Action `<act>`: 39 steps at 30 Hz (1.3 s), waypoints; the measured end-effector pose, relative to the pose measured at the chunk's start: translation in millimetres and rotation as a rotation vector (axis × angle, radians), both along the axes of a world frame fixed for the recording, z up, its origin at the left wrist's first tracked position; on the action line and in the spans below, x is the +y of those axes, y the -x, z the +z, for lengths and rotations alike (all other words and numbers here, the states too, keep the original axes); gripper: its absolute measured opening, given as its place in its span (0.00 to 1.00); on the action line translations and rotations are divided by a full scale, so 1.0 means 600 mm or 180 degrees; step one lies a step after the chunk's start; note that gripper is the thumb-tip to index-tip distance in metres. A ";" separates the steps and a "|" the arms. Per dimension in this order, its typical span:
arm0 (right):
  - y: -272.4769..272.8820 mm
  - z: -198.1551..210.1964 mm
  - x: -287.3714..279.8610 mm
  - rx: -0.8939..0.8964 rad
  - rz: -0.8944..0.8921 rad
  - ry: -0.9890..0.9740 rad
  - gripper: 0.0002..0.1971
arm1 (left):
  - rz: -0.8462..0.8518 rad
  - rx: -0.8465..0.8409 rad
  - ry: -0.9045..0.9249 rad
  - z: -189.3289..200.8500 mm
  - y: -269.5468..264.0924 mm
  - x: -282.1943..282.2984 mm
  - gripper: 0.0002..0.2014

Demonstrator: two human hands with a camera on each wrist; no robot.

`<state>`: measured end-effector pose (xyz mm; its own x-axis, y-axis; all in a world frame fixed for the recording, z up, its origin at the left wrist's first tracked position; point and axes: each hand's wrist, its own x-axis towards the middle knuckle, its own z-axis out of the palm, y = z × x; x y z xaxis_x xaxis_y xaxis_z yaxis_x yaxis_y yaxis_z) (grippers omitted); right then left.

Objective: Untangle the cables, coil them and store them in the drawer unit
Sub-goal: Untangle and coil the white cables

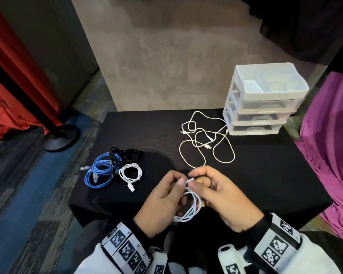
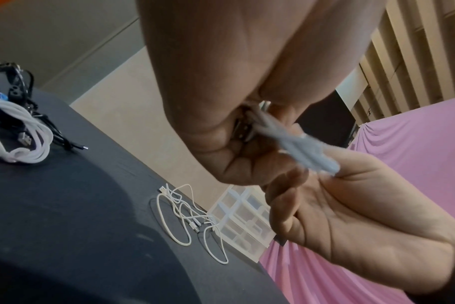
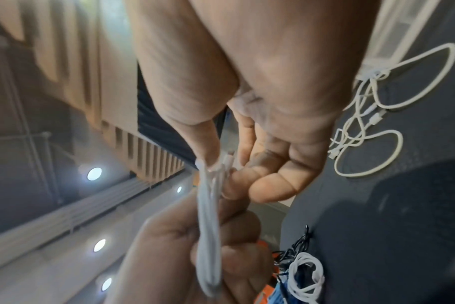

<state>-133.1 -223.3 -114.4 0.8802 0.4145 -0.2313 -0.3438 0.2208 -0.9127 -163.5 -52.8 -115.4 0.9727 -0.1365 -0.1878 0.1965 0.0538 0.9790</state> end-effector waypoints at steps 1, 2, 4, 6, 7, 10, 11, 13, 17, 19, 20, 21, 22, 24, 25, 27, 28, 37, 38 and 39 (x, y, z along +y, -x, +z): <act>-0.001 0.001 -0.004 0.0139 0.0021 -0.0118 0.17 | -0.0013 -0.0111 -0.0063 0.000 0.001 -0.001 0.09; -0.003 0.002 -0.009 0.0239 0.0058 -0.0191 0.15 | -0.0013 -0.0241 -0.0161 -0.001 0.002 -0.002 0.08; -0.007 0.002 -0.014 0.0357 0.0108 -0.0174 0.12 | 0.0036 -0.0510 -0.0378 -0.003 0.003 -0.003 0.07; -0.007 -0.003 -0.014 0.0404 0.0146 0.0002 0.11 | 0.0072 -0.0778 -0.0617 -0.006 0.001 0.000 0.06; -0.007 -0.006 -0.014 0.0440 0.0190 0.0058 0.11 | 0.0066 -0.0885 -0.0713 -0.006 0.000 0.001 0.05; -0.005 -0.008 -0.014 0.0607 0.0342 0.0022 0.11 | 0.0085 -0.0987 -0.0788 -0.009 0.002 0.004 0.06; -0.005 -0.007 -0.014 0.0640 0.0368 0.0032 0.11 | 0.0158 -0.1003 -0.0834 -0.012 0.003 0.005 0.06; -0.007 -0.009 -0.016 0.0616 0.0378 0.0171 0.12 | 0.0396 -0.1038 -0.0907 -0.019 0.005 0.004 0.06; -0.006 -0.018 -0.012 0.0432 0.0416 0.0535 0.10 | 0.0866 -0.0964 -0.0646 -0.027 0.005 0.002 0.06; -0.003 -0.021 -0.011 0.0424 0.0403 0.0522 0.07 | 0.0956 -0.0988 -0.0694 -0.026 0.004 0.003 0.05; -0.002 -0.022 -0.010 0.0448 0.0367 0.0465 0.06 | 0.0946 -0.0960 -0.0679 -0.025 0.003 0.003 0.04; -0.001 -0.022 -0.007 0.0468 0.0313 0.0413 0.05 | 0.0930 -0.0870 -0.0606 -0.026 0.001 0.004 0.03; -0.001 -0.024 -0.004 0.0464 0.0235 0.0401 0.04 | 0.0924 -0.0727 -0.0448 -0.027 -0.001 0.004 0.03; 0.001 -0.028 0.000 0.0313 0.0036 0.0527 0.03 | 0.0947 -0.0434 -0.0162 -0.029 -0.006 0.006 0.03; 0.002 -0.031 0.001 0.0091 -0.0073 0.0702 0.04 | 0.0967 -0.0356 -0.0146 -0.031 -0.008 0.008 0.03; 0.005 -0.038 -0.001 -0.0668 -0.0266 0.1361 0.09 | 0.0948 -0.0338 -0.0253 -0.031 -0.006 0.007 0.02; 0.006 -0.042 -0.001 -0.1039 -0.0358 0.1737 0.10 | 0.0927 -0.0370 -0.0303 -0.030 -0.004 0.005 0.02; 0.011 -0.040 0.016 -0.0757 -0.0578 0.0956 0.07 | 0.1199 -0.0136 -0.0347 -0.031 -0.006 -0.006 0.05; 0.010 -0.038 0.016 -0.0546 -0.0636 0.0674 0.05 | 0.1244 -0.0047 -0.0261 -0.034 -0.007 -0.003 0.04; 0.010 -0.038 0.015 -0.0408 -0.0693 0.0463 0.06 | 0.1269 0.0066 -0.0136 -0.035 -0.007 -0.001 0.03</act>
